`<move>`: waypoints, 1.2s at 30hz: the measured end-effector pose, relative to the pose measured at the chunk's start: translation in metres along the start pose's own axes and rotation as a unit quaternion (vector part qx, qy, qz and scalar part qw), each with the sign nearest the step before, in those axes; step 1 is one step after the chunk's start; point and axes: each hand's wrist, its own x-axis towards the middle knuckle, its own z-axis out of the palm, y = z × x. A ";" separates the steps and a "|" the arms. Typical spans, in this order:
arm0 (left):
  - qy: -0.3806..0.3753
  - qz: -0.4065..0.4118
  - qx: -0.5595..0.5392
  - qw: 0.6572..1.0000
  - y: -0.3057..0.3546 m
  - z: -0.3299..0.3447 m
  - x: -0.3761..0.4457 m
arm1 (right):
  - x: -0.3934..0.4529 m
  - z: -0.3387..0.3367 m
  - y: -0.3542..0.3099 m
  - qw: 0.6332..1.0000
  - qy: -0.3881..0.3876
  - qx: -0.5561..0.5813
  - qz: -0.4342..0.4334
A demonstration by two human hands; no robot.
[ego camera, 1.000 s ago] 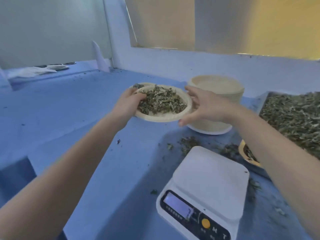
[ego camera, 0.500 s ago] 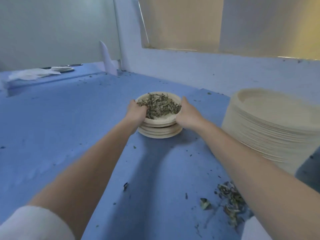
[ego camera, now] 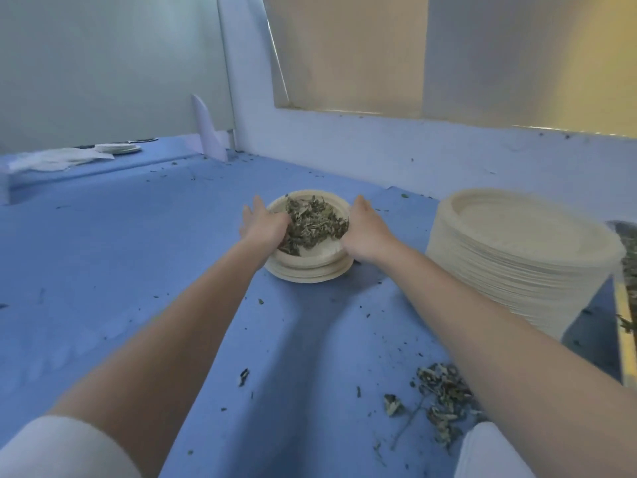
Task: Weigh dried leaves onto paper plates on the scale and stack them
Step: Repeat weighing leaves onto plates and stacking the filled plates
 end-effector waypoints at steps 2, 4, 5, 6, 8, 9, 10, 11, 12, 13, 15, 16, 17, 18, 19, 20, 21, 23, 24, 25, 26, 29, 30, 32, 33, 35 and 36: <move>0.014 0.026 0.042 0.999 0.012 -0.009 -0.018 | -0.015 -0.012 -0.008 1.000 -0.003 0.001 -0.012; 0.015 0.067 0.063 0.996 0.027 -0.012 -0.040 | -0.030 -0.026 -0.016 1.000 -0.004 0.007 -0.029; 0.007 0.092 0.069 0.993 0.037 -0.011 -0.052 | -0.038 -0.033 -0.021 0.999 -0.002 0.009 -0.040; -0.005 0.120 0.074 0.990 0.047 -0.008 -0.064 | -0.045 -0.041 -0.024 0.999 0.001 0.013 -0.050; -0.041 0.167 0.061 0.983 0.071 -0.001 -0.088 | -0.058 -0.059 -0.029 0.998 0.020 0.017 -0.062; -0.063 0.178 0.037 0.981 0.082 0.003 -0.098 | -0.064 -0.070 -0.029 0.997 0.033 0.017 -0.065; -0.084 0.183 0.006 0.980 0.094 0.007 -0.107 | -0.070 -0.082 -0.026 0.997 0.045 0.014 -0.069; -0.099 0.185 -0.020 0.978 0.106 0.011 -0.114 | -0.075 -0.095 -0.021 0.996 0.053 0.012 -0.068; -0.111 0.188 -0.031 0.975 0.116 0.017 -0.121 | -0.081 -0.108 -0.013 0.996 0.056 0.008 -0.066; -0.121 0.193 -0.027 0.973 0.126 0.024 -0.126 | -0.086 -0.121 -0.003 0.996 0.058 0.001 -0.062; -0.139 0.196 -0.013 0.971 0.142 0.043 -0.134 | -0.094 -0.144 0.023 0.997 0.065 -0.020 -0.042; -0.152 0.188 -0.008 0.970 0.147 0.054 -0.137 | -0.098 -0.152 0.037 0.997 0.069 -0.032 -0.022; -0.166 0.175 -0.003 0.970 0.151 0.066 -0.140 | -0.101 -0.159 0.052 0.997 0.067 -0.047 0.003; -0.173 0.161 0.007 0.972 0.153 0.078 -0.143 | -0.103 -0.163 0.068 0.996 0.064 -0.061 0.025; -0.170 0.148 0.026 0.974 0.153 0.089 -0.145 | -0.104 -0.166 0.082 0.994 0.061 -0.075 0.049; -0.160 0.136 0.050 0.976 0.152 0.099 -0.147 | -0.106 -0.168 0.093 0.991 0.059 -0.092 0.074; -0.145 0.123 0.073 0.979 0.150 0.107 -0.147 | -0.108 -0.167 0.103 0.989 0.055 -0.094 0.096; -0.117 0.097 0.104 0.983 0.145 0.114 -0.148 | -0.109 -0.164 0.116 0.988 0.037 -0.074 0.128; -0.111 0.088 0.112 0.984 0.144 0.114 -0.148 | -0.110 -0.163 0.121 0.989 0.031 -0.062 0.134; -0.106 0.087 0.121 0.983 0.143 0.113 -0.147 | -0.110 -0.163 0.126 0.989 0.033 -0.047 0.138; -0.106 0.094 0.136 0.981 0.143 0.112 -0.147 | -0.110 -0.163 0.131 0.990 0.042 -0.032 0.132; -0.118 0.130 0.187 0.967 0.148 0.109 -0.149 | -0.109 -0.163 0.137 0.991 0.059 -0.003 0.122; -0.121 0.137 0.200 0.963 0.151 0.108 -0.150 | -0.108 -0.163 0.137 0.991 0.060 -0.001 0.119; -0.124 0.142 0.208 0.960 0.156 0.106 -0.150 | -0.107 -0.164 0.135 0.991 0.064 0.003 0.116; -0.126 0.144 0.207 0.959 0.159 0.104 -0.150 | -0.107 -0.166 0.134 0.991 0.067 0.007 0.114; -0.133 0.143 0.201 0.960 0.166 0.100 -0.152 | -0.106 -0.172 0.132 0.992 0.077 0.022 0.101; -0.134 0.145 0.198 0.960 0.169 0.098 -0.153 | -0.107 -0.177 0.130 0.991 0.082 0.026 0.099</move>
